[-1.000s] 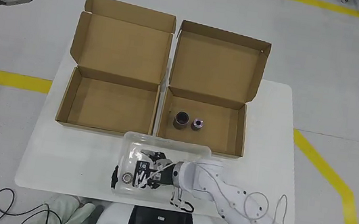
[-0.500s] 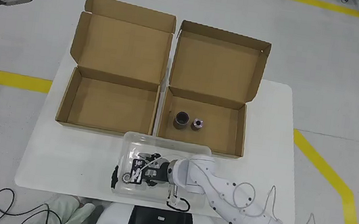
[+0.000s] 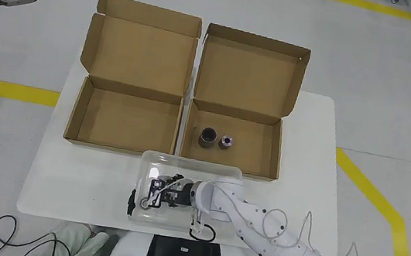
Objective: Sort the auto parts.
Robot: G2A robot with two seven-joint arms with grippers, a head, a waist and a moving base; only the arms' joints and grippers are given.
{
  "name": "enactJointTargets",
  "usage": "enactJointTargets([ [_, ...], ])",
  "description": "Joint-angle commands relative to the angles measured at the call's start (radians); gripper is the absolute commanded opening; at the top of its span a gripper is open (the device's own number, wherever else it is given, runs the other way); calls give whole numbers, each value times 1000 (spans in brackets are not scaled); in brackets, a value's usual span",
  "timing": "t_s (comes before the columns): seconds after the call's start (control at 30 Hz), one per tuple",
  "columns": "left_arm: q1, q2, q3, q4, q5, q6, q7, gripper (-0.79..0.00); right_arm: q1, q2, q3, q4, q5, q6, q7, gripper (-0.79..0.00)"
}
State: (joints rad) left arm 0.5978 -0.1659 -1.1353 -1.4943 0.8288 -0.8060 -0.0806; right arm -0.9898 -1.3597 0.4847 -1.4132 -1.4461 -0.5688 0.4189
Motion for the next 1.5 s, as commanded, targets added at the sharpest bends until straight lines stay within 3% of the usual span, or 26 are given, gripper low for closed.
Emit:
enactJointTargets([
  [0.0, 0, 0, 0, 0, 0, 0, 0, 0, -7, 4, 10, -22, -16, 11, 0, -785],
  [0.37, 0, 0, 0, 0, 0, 0, 0, 0, -80, 38, 82, -167, -73, 24, -53, -785],
  [0.77, 0, 0, 0, 0, 0, 0, 0, 0, -144, 65, 195, -279, 1, 2, -238, -785],
  [0.97, 0, 0, 0, 0, 0, 0, 0, 0, -168, 84, 277, -385, 27, -23, -256, -785],
  [1.47, 0, 0, 0, 0, 0, 0, 0, 0, -84, 91, 409, -688, 178, -22, -27, -785],
])
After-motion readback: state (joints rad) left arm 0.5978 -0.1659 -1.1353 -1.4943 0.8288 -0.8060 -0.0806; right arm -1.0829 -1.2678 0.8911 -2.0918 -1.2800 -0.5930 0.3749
